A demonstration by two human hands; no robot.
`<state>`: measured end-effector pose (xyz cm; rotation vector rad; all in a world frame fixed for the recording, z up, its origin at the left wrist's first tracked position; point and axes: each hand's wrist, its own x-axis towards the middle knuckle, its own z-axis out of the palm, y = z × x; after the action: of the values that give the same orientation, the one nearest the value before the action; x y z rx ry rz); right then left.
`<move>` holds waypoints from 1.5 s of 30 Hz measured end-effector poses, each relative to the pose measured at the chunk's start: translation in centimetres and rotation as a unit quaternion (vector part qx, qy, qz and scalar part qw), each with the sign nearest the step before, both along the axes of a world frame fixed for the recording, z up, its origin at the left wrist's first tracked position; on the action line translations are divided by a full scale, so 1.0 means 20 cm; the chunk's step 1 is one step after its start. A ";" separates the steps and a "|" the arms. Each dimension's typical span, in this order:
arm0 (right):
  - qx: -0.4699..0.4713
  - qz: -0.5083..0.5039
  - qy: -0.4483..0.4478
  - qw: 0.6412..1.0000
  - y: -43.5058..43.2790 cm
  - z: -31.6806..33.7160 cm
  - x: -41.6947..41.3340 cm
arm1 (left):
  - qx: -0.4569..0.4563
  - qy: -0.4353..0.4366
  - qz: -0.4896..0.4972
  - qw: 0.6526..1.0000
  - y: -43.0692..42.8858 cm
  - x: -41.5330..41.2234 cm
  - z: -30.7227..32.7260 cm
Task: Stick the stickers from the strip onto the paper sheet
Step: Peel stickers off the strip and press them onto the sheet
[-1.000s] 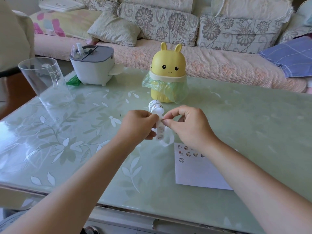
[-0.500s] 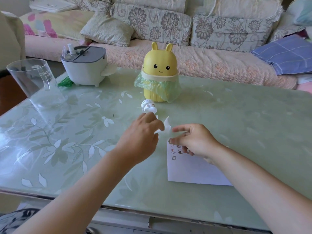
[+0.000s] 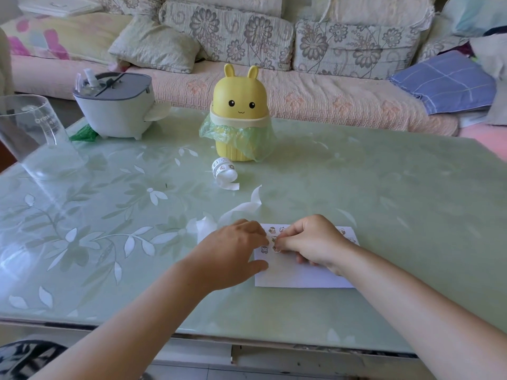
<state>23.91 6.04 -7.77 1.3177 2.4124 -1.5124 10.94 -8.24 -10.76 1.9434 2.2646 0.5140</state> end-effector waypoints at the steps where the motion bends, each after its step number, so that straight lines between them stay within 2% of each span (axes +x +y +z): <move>1: 0.002 0.003 0.001 1.000 0.00 0.00 0.00 | -0.002 -0.003 0.002 1.000 0.00 0.00 0.00; 15: 0.047 -0.001 -0.037 0.998 -0.01 -0.03 -0.05 | -0.007 -0.035 0.020 0.999 0.00 -0.01 -0.03; 25: 0.135 0.029 -0.095 0.986 -0.05 -0.02 -0.08 | 0.006 -0.034 0.022 0.999 0.00 0.01 -0.05; 30: 0.220 0.052 -0.149 0.963 -0.03 0.03 -0.09 | 0.027 -0.028 0.012 0.999 -0.03 0.03 -0.05; 34: 0.325 0.074 -0.175 0.926 -0.04 0.04 -0.07 | 0.042 -0.004 0.004 0.999 -0.04 0.04 -0.08; 39: 0.336 0.086 -0.126 0.929 -0.04 -0.01 0.01 | 0.066 0.053 0.024 0.996 -0.07 0.09 -0.13; 42: 0.392 0.129 -0.070 0.908 -0.06 -0.08 0.08 | 0.091 0.078 0.035 0.992 -0.07 0.13 -0.15; 45: 0.442 0.218 -0.039 0.870 -0.09 -0.13 0.14 | 0.109 0.091 0.043 0.989 -0.06 0.16 -0.17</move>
<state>26.78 4.29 -10.38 0.7051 3.1556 -0.2046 14.05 -9.53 -14.21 2.0760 2.5092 0.6442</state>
